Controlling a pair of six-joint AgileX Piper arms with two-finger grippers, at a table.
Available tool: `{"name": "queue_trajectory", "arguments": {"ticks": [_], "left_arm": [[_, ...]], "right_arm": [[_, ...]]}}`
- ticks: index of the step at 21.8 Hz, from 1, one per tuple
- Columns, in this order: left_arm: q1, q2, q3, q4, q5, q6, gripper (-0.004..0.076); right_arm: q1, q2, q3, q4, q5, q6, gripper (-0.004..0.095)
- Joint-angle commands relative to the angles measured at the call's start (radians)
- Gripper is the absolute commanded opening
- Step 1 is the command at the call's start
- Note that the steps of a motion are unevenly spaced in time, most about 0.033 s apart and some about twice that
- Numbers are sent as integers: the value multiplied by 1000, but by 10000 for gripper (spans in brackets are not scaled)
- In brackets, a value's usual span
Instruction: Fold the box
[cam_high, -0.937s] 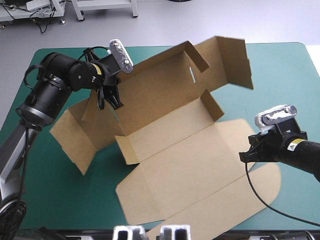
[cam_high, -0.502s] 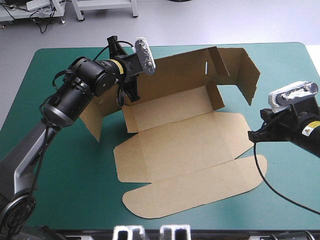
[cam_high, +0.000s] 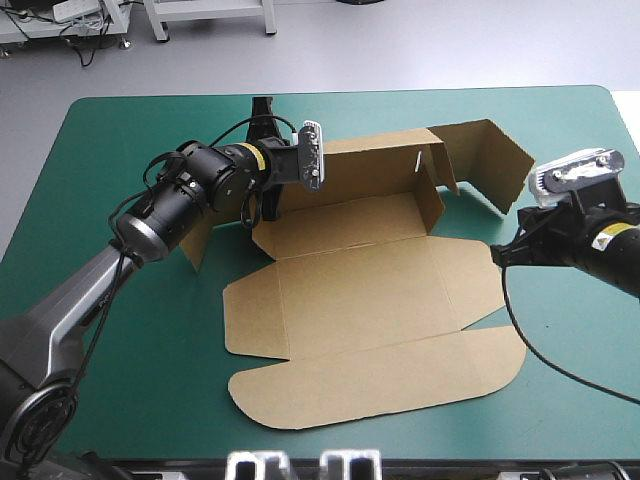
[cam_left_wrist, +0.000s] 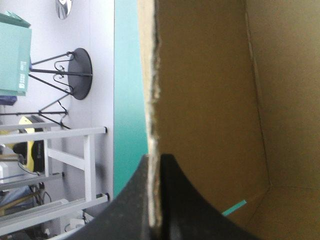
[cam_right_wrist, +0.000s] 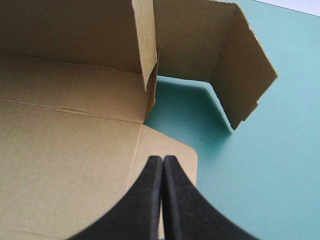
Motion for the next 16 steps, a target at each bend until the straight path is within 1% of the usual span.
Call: {"name": "queue_trajectory", "arguments": {"ticks": [1, 4, 7, 9, 12, 14, 16], "left_arm": [[-6, -45, -1, -11, -111, 79, -9], [-6, -50, 15, -81, -112, 186, -9], [28, -79, 37, -253, -124, 311, -9], [68, -99, 38, -339, -130, 364, -9], [104, -105, 38, -377, -146, 384, -9], [104, -103, 58, -373, -159, 410, -9], [102, -103, 81, -373, -185, 414, -9]], "right_arm": [[-1, 53, -66, -1, -71, 2, -18], [-1, 138, -155, -1, -67, 4, -18], [-2, 261, -322, -4, -34, 4, -19], [-2, 341, -427, -4, 3, -4, -19], [-5, 477, -594, -4, 48, 4, -19], [-33, 604, -753, 42, 117, 5, -19], [-79, 739, -936, 122, 227, 5, -19]]}}
